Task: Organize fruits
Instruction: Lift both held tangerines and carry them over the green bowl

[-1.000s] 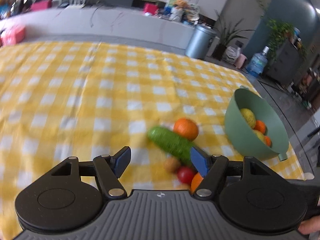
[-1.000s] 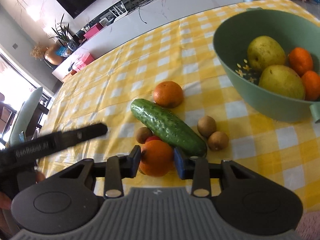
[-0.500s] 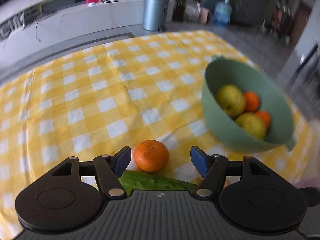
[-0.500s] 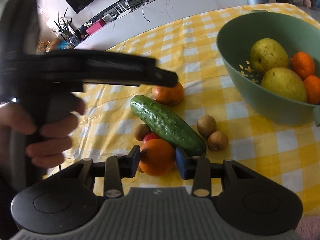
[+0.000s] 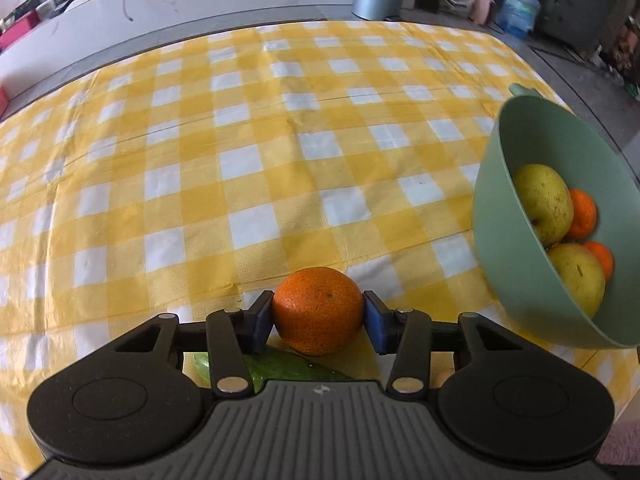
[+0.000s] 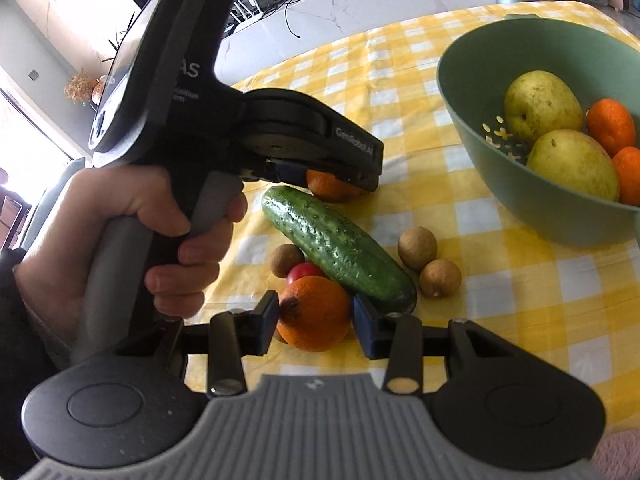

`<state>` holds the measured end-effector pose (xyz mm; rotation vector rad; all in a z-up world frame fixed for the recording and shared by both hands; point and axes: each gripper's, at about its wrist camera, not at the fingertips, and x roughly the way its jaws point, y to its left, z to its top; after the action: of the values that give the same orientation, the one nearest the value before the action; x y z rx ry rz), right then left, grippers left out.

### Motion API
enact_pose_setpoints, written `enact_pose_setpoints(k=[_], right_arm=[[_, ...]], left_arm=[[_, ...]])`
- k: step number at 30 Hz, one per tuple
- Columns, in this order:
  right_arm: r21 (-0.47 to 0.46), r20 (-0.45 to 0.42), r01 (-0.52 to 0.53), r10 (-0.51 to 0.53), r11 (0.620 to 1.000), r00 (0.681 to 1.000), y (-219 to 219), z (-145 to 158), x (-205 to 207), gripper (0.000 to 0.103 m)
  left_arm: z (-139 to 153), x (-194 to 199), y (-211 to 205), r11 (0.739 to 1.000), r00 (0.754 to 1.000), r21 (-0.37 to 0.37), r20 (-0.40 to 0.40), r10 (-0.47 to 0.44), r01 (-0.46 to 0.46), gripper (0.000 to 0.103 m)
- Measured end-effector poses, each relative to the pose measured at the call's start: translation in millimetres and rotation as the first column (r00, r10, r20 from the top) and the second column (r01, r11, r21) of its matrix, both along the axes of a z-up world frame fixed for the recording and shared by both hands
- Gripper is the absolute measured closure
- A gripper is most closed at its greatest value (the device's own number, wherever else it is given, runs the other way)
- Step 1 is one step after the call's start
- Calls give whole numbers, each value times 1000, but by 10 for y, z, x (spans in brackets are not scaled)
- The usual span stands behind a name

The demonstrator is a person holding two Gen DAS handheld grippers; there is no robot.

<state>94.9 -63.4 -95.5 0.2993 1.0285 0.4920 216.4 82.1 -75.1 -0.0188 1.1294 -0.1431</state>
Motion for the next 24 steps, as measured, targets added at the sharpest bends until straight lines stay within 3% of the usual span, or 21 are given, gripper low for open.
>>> enact_pose_setpoints(k=[6,9,16,24], right_arm=[[9,-29,-10,10,1000,1000,17,-38,27,61],[0,-31,-18,18,1000,999,45,-53,27,60],[12,-68,10,-9,1000,998,49,-121,70,59],[18,-31,28,-27,999,999,-17,-41,-23,60]], left_arm=[[157,-151,191,991,999,-129,37,28,-23,50],[322,-356,329,977,995,-212,100,30,-8,50],[610,-816,586,962,979,-273,187,82,-29,50],[693,-1087,898,932,961,-357,228,155,-66,50]])
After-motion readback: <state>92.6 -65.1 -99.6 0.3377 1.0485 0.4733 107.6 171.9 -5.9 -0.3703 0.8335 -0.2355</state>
